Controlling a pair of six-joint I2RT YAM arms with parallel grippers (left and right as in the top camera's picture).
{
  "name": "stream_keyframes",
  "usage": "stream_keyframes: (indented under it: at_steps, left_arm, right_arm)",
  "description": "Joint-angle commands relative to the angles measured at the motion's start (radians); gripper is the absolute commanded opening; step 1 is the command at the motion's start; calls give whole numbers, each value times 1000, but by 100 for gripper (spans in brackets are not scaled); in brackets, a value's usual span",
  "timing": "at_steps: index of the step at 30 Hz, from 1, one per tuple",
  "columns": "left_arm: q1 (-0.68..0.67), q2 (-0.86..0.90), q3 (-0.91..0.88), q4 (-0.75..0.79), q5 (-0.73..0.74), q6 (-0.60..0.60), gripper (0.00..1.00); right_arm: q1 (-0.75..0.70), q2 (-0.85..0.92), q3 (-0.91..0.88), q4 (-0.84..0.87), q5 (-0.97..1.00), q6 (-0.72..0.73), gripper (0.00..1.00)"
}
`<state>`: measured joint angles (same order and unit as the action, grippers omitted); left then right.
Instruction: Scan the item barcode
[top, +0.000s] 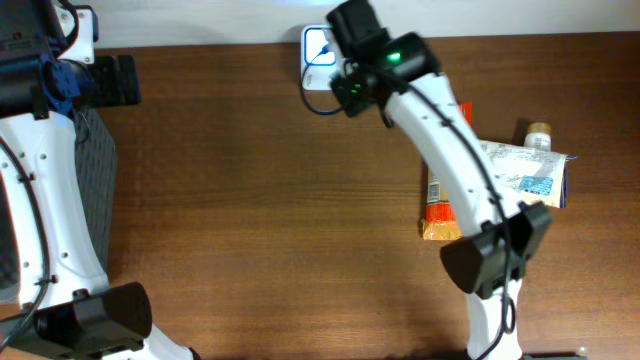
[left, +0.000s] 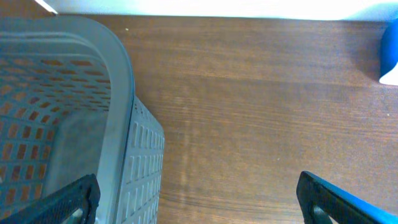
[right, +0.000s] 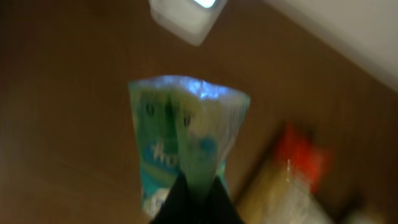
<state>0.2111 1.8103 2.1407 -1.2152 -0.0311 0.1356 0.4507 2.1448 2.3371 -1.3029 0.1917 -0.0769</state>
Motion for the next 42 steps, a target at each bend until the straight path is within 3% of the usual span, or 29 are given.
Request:
stream_keyframes:
  at_steps: [1, 5, 8, 10, 15, 19, 21, 22, 25, 36, 38, 42]
  left_arm:
    - [8, -16, 15, 1, 1, 13, 99]
    - [8, -16, 15, 1, 1, 13, 99]
    - [8, -16, 15, 1, 1, 13, 99]
    - [8, -16, 15, 1, 1, 13, 99]
    - [8, -16, 15, 1, 1, 13, 99]
    - [8, -16, 15, 1, 1, 13, 99]
    - [8, -16, 15, 1, 1, 13, 99]
    - [8, -16, 15, 1, 1, 13, 99]
    - [8, -16, 15, 1, 1, 13, 99]
    - [8, -16, 15, 1, 1, 13, 99]
    - [8, -16, 15, 1, 1, 13, 99]
    - [8, -16, 15, 1, 1, 13, 99]
  right_arm:
    - [-90, 56, -70, -188, -24, 233, 4]
    - [-245, 63, -352, -127, -26, 307, 5]
    - [-284, 63, -449, -45, -91, 291, 37]
    - [-283, 61, -436, -47, -92, 291, 43]
    - [-281, 17, -185, -223, -114, 283, 43]
    - [-248, -73, 175, -396, -162, 260, 43]
    - [-199, -159, 282, -396, -162, 261, 63]
    - [-172, -214, 311, -396, -162, 261, 99]
    - [-112, -359, 315, -395, -161, 261, 99]
    - [-112, -700, 263, -366, 11, 277, 99]
    - [-161, -779, 124, -270, 26, 276, 99]
    - [-294, -1009, -351, 63, -71, 264, 99]
